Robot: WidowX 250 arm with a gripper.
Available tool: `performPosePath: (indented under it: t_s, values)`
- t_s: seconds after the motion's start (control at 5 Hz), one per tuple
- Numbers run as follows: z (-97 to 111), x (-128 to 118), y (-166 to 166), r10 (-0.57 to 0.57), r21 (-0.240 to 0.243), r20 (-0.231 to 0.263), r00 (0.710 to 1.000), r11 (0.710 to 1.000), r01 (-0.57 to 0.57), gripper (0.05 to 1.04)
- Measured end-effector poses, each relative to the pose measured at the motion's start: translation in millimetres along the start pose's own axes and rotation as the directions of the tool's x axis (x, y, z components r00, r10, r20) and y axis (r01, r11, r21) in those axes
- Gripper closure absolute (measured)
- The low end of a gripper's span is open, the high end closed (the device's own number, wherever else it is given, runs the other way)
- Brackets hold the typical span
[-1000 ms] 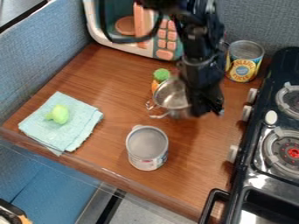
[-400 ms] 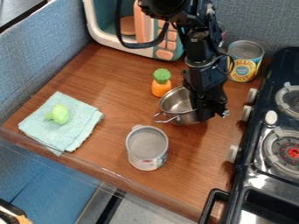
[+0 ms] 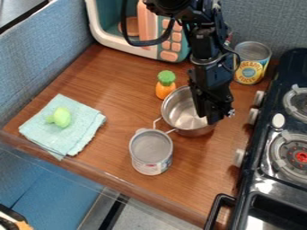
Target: Move the pot to the right side of the table
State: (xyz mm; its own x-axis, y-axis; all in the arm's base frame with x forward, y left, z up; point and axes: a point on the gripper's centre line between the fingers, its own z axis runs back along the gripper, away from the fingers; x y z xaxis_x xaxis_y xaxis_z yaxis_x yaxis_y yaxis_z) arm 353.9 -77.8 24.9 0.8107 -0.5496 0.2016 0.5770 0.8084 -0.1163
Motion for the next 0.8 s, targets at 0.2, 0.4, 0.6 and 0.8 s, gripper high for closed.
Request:
performPosePath:
  t_s: [0.2, 0.4, 0.6, 0.8]
  values:
    - [-5.1, -3.3, 0.3, 0.023, 0.01, 0.011, 1.0, 1.0, -0.023, 0.223]
    - [4.2, -14.5, 1.7, 0.074, 0.063, 0.016, 0.997, 0.995, -0.075, 0.072]
    - [37.5, -36.4, 13.0, 0.19, 0.132, 0.092, 0.978, 0.971, -0.201, 0.076]
    - [47.9, -64.3, 27.2, 0.332, 0.157, 0.097, 0.938, 0.926, -0.344, 0.082]
